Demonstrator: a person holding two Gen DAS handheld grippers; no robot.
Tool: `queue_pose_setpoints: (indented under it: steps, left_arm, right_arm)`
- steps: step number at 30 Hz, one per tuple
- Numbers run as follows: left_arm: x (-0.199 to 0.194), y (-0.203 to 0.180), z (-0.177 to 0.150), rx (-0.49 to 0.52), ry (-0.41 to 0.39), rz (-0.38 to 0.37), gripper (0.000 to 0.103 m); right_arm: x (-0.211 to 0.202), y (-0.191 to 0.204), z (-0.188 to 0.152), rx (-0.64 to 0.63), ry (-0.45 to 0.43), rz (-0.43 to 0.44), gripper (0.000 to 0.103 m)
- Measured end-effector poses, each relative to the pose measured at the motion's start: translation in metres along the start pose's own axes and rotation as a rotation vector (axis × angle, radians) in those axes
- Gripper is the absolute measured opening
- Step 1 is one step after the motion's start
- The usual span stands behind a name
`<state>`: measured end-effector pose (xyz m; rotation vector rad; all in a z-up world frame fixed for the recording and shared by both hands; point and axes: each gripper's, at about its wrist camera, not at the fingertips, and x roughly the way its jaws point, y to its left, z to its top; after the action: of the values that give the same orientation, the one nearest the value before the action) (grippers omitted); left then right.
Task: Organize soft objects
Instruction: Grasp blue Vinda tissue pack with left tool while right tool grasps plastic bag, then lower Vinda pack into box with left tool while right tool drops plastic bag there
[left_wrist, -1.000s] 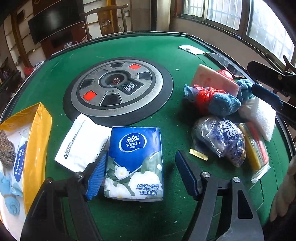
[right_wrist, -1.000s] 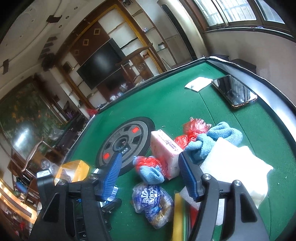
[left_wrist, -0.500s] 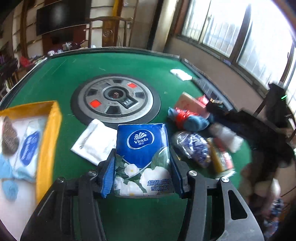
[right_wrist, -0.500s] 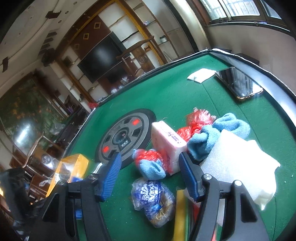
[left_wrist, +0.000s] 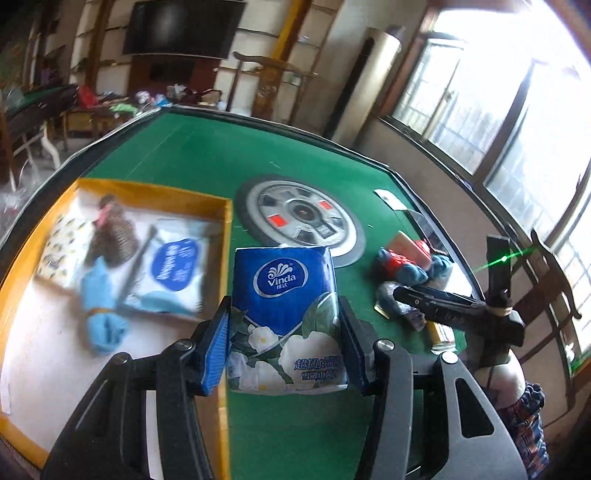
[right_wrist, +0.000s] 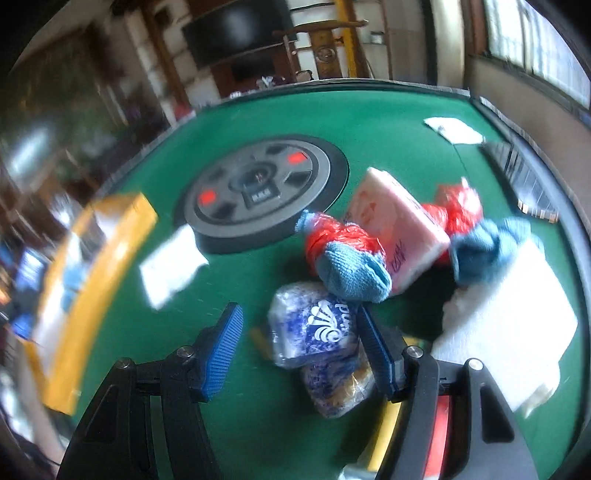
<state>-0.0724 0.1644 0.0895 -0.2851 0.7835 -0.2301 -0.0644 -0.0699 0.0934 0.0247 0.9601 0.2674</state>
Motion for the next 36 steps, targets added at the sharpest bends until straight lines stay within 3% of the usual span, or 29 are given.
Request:
queue_pose_setpoints:
  steps: [5, 6, 8, 10, 16, 22, 27, 30, 33, 36]
  left_arm:
    - [-0.008, 0.027, -0.007, -0.043, -0.006, 0.012, 0.051]
    - [-0.010, 0.032, -0.009, -0.049, -0.011, 0.018, 0.051]
    - [-0.014, 0.043, -0.009, -0.065, -0.020, 0.027, 0.051]
    - [-0.016, 0.055, -0.009, -0.087, -0.025, 0.034, 0.051]
    - [-0.016, 0.091, -0.015, -0.153, -0.023, 0.079, 0.051]
    - [0.003, 0.128, -0.020, -0.229, 0.068, 0.150, 0.051]
    - [0.021, 0.138, -0.014, -0.245, 0.120, 0.210, 0.053]
    - [0.031, 0.143, -0.009, -0.272, 0.152, 0.198, 0.065]
    - [0.035, 0.145, -0.007, -0.271, 0.175, 0.170, 0.067]
    - [0.023, 0.154, -0.010, -0.352, 0.150, 0.099, 0.067]
  right_arm:
    - [0.017, 0.005, -0.005, -0.081, 0.085, -0.107, 0.058]
    - [0.014, 0.001, -0.008, -0.074, 0.079, -0.101, 0.052]
    - [0.006, -0.006, -0.008, -0.015, 0.071, -0.044, 0.038]
    - [-0.001, -0.012, -0.009, 0.039, 0.056, 0.028, 0.037]
    - [-0.029, 0.001, -0.015, 0.068, 0.002, 0.088, 0.036]
    - [-0.052, 0.033, -0.007, 0.041, -0.051, 0.178, 0.036]
    - [-0.044, 0.074, 0.002, 0.014, -0.014, 0.307, 0.036]
    - [-0.032, 0.106, 0.006, -0.015, 0.024, 0.371, 0.037]
    - [-0.019, 0.146, 0.007, -0.052, 0.069, 0.438, 0.037]
    - [-0.005, 0.184, 0.006, -0.081, 0.128, 0.513, 0.037]
